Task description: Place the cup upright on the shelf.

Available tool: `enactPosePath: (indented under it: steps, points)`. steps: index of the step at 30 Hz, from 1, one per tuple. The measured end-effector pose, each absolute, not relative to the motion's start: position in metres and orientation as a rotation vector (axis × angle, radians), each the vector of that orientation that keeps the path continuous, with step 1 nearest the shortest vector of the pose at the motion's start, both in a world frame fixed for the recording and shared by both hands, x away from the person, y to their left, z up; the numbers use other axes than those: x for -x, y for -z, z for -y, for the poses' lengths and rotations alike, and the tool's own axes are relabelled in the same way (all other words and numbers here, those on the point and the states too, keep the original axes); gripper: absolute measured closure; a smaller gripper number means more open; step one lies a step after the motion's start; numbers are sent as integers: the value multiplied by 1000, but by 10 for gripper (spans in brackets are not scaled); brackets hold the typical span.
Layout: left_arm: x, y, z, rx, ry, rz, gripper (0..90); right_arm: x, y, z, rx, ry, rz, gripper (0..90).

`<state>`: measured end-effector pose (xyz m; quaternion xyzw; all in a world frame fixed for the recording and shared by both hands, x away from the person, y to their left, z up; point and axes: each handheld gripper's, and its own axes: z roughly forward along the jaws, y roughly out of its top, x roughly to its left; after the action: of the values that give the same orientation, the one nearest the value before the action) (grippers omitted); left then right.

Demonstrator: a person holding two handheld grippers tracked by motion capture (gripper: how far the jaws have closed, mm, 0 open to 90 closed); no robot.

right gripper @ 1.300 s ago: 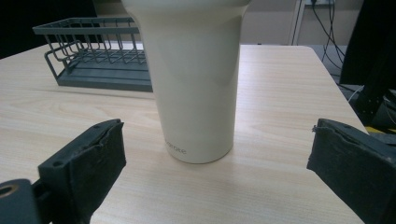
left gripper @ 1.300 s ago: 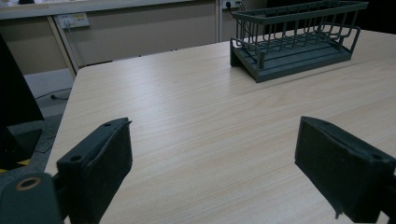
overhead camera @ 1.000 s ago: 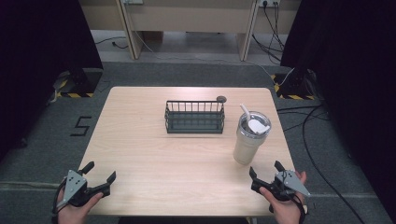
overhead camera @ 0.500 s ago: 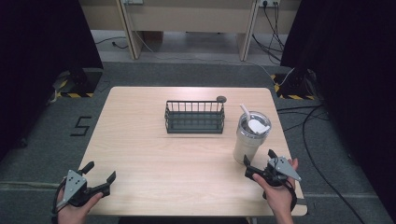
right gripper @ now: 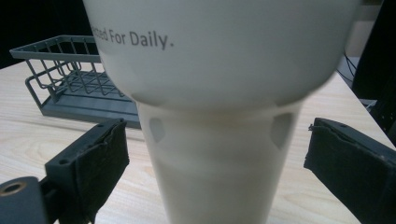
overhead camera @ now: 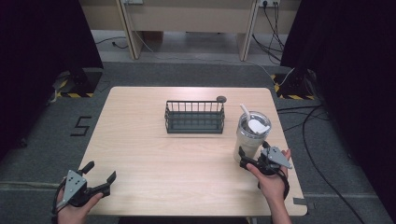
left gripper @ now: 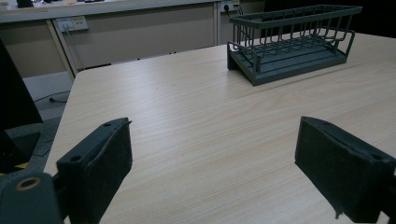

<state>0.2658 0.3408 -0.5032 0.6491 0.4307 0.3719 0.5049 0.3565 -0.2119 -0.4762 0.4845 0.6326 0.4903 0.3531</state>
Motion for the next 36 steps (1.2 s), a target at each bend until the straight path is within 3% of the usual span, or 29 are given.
enactPosePath:
  steps: [16, 36]
  points:
    - [-266, 503, -341, -1571, -898, -1033, 105, -384, 481, 204, -1222, -1280, -1614, 75]
    - [-267, 505, -339, -1581, -891, -1030, 109, -391, 479, 206, -1214, -1288, -1633, 93]
